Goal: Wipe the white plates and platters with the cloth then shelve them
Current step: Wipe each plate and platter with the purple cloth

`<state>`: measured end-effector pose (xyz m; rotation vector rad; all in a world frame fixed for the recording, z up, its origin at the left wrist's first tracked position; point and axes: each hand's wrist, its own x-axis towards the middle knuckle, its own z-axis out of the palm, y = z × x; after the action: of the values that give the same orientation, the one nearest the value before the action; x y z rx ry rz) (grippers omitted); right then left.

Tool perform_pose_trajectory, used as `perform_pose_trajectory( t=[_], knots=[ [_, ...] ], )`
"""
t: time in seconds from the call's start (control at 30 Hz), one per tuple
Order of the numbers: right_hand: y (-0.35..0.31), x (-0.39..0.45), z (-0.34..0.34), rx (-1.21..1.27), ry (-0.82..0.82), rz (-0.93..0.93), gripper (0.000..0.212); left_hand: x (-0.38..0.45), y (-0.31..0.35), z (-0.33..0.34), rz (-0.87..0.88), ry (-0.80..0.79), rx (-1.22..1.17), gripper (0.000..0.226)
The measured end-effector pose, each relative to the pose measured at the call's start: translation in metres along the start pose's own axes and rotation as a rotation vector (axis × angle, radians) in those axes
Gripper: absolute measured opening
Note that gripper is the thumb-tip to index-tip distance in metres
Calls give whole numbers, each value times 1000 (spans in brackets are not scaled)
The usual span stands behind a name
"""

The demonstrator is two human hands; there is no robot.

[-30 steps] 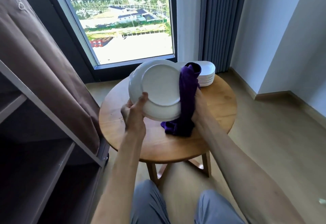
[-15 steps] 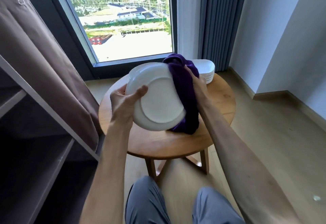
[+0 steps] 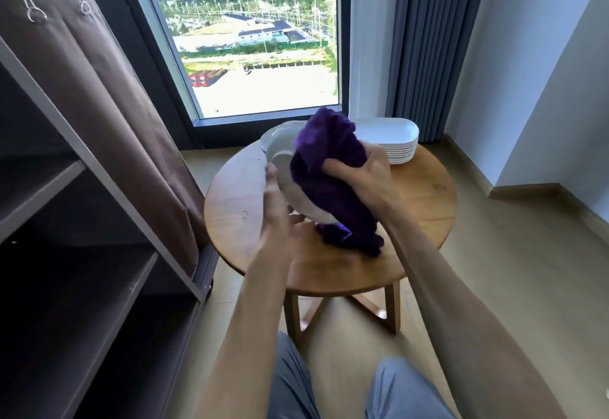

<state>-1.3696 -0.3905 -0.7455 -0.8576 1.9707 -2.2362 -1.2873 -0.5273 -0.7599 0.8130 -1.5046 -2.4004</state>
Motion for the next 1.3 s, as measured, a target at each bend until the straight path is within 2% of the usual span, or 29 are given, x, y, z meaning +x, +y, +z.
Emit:
perform_pose_trajectory(
  t=[0.07, 0.1, 0.17, 0.27, 0.4, 0.47, 0.53, 0.63, 0.67, 0.73, 0.8, 0.9, 1.03, 1.1, 1.17, 1.23, 1.3],
  knots=[
    [-11, 0, 6, -217, -171, -102, 28, -4, 19, -2, -28, -257, -194, 81],
    [-15, 0, 10, -315, -264, -151, 30, -6, 26, -5, -19, -340, -301, 80],
    [-21, -1, 17, -467, -417, -222, 30, -6, 27, -11, -1, -401, -477, 68],
    [-25, -6, 19, -488, -535, -163, 29, -1, 9, -20, 57, -377, -519, 55],
    [-15, -15, 13, -426, -483, -71, 36, -2, -2, -31, 167, -395, -417, 41],
    [-12, -15, 3, -391, -414, -47, 30, -4, -1, -33, 192, -441, -430, 47],
    [-13, -9, -7, -446, -311, -43, 18, -7, -2, -34, 222, -451, -480, 62],
    [-13, 7, -16, -695, -134, -51, 12, -11, -7, -37, 296, -541, -478, 74],
    [-11, 12, -15, -807, -71, -25, 13, -13, -9, -36, 320, -558, -456, 75],
    [-6, 21, -6, -1008, 29, 39, 31, -18, -13, -29, 313, -554, -399, 77],
    [-1, 29, 5, -1111, 127, 16, 28, -23, -19, -16, 285, -534, -302, 76],
    [5, 34, 19, -1030, 248, -43, 24, -24, -27, -3, 275, -493, -190, 78],
    [8, 34, 32, -550, 367, 45, 18, -14, -23, 2, 324, -461, -41, 85],
    [3, 35, 35, -292, 313, 121, 16, -11, -20, 2, 301, -442, -24, 77],
    [-3, 32, 37, -153, 174, 114, 16, -8, -18, 1, 272, -446, -88, 60],
    [-9, 31, 38, -188, 37, 68, 19, -4, -15, 2, 264, -455, -170, 57],
    [-11, 37, 41, -310, 29, 32, 18, -4, -13, 0, 290, -474, -227, 55]
  ],
)
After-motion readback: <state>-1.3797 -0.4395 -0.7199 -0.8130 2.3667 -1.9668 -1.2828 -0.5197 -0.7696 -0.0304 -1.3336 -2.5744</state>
